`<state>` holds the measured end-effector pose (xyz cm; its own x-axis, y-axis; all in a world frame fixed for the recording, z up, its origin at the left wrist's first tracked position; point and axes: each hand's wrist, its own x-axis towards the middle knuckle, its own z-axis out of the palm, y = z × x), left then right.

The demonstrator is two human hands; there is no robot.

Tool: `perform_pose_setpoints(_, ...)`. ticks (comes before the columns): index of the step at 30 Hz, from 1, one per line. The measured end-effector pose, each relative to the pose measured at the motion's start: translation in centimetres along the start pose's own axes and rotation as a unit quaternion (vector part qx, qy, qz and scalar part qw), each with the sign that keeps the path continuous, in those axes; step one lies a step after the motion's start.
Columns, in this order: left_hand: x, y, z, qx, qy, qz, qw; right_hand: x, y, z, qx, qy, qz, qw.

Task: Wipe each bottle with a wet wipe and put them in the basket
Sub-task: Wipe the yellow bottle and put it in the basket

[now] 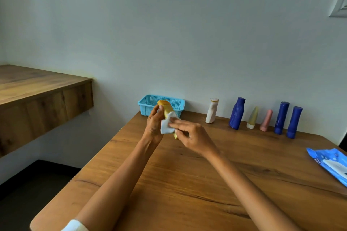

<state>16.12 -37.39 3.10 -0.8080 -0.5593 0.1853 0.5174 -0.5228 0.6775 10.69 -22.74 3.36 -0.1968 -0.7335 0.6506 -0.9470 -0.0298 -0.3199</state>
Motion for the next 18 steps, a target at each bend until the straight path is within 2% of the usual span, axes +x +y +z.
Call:
perform_pose_setpoints(4,0.1,-0.2,0.1,0.022,0.016,-0.007,1.000,0.2,0.5,-0.1,0.053,-0.008,0.059,0.997)
perform_pose_setpoints(8,-0.5,-0.7,0.2,0.035,-0.027,-0.023,0.999,2.9,0.7,-0.3,0.085,-0.030,0.155,0.984)
perform_pose_setpoints(11,-0.8,-0.6,0.4,0.049,-0.054,-0.006,0.997,4.8,0.8,-0.4,0.101,-0.034,0.177,0.978)
perform_pose_setpoints(18,-0.4,0.4,-0.1,0.023,0.053,0.045,0.997,2.1,0.5,0.3,0.142,-0.020,0.161,0.977)
